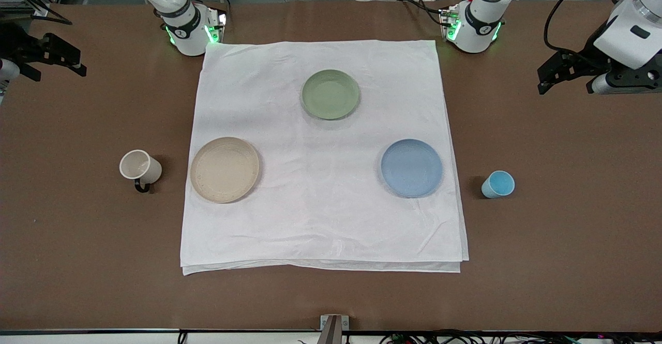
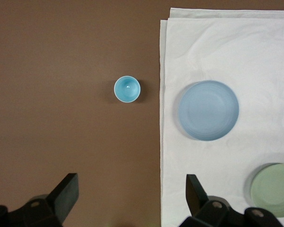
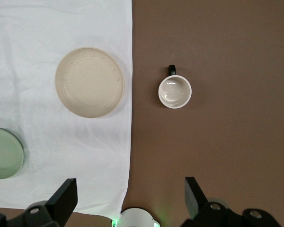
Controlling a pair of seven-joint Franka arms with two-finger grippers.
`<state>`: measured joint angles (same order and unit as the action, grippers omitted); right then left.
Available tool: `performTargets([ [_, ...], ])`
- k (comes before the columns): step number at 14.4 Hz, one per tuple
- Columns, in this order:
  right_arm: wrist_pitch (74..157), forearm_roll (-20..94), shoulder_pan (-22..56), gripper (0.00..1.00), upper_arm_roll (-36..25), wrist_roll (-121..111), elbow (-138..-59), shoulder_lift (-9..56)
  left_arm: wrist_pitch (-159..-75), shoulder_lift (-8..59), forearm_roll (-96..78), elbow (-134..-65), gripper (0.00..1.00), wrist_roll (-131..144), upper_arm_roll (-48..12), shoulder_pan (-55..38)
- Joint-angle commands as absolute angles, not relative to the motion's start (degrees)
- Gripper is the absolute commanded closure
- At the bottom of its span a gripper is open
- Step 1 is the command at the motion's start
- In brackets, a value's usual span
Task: Place blue cup in blue plate and white mug in gray plate
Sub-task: 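Reach the white mug with the right gripper while the left gripper reaches the blue cup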
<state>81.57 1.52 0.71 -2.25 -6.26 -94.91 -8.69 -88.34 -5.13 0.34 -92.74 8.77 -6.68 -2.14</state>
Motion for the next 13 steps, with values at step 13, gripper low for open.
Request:
performTargets([
  [13,101.0,1.5,-1.1,0.00,-3.9,-6.8,-93.1,15.6,-108.8,6.9,5.3,-104.6,0.00,9.8,-6.3,0.3],
])
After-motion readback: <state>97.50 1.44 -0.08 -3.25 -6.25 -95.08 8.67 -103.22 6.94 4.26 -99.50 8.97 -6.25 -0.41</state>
